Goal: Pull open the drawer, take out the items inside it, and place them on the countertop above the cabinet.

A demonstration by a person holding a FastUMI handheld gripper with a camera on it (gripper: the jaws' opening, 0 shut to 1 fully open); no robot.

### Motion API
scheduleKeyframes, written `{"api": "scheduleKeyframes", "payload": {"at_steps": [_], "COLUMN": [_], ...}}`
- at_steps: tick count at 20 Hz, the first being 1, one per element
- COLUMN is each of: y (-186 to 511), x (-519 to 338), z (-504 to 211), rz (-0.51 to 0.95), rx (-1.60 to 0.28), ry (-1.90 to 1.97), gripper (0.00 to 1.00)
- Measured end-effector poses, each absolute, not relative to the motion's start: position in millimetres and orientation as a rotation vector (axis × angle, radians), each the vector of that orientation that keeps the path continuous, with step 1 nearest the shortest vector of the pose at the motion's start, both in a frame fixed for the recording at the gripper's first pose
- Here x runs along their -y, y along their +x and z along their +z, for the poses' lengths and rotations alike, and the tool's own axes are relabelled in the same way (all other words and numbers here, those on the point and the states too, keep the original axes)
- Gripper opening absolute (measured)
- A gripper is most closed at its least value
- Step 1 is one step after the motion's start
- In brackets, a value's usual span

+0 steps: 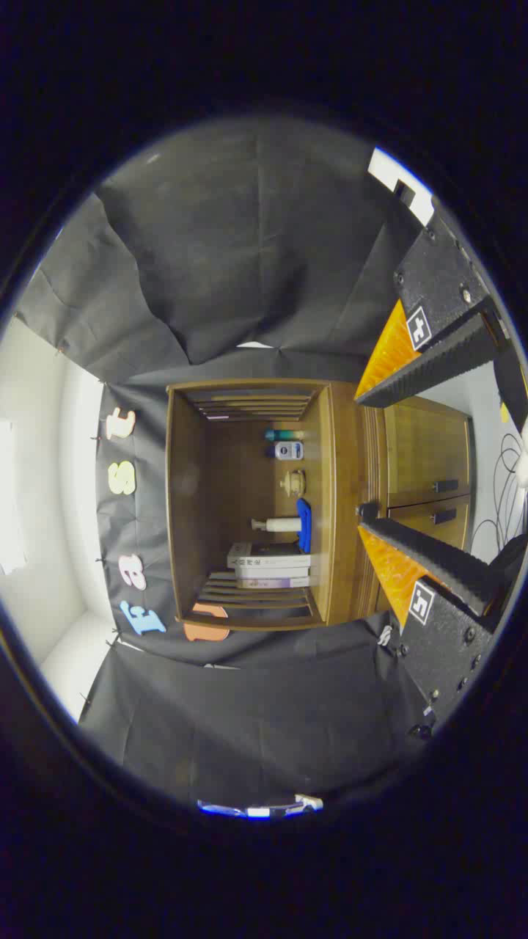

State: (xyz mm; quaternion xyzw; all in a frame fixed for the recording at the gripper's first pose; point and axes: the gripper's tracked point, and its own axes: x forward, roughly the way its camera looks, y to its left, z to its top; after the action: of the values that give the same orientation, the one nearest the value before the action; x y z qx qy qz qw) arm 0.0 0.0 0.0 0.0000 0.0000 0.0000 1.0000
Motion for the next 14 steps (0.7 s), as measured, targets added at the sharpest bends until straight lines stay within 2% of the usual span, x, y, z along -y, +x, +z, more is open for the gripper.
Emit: {"api": "scheduleKeyframes", "payload": {"at_steps": [14], "y": [-1.5], "x": [-6.5], "z": [-1.5], "rz": [0.012], "rx": [-0.024], "ry": [0.001], "gripper": [0.99]}}
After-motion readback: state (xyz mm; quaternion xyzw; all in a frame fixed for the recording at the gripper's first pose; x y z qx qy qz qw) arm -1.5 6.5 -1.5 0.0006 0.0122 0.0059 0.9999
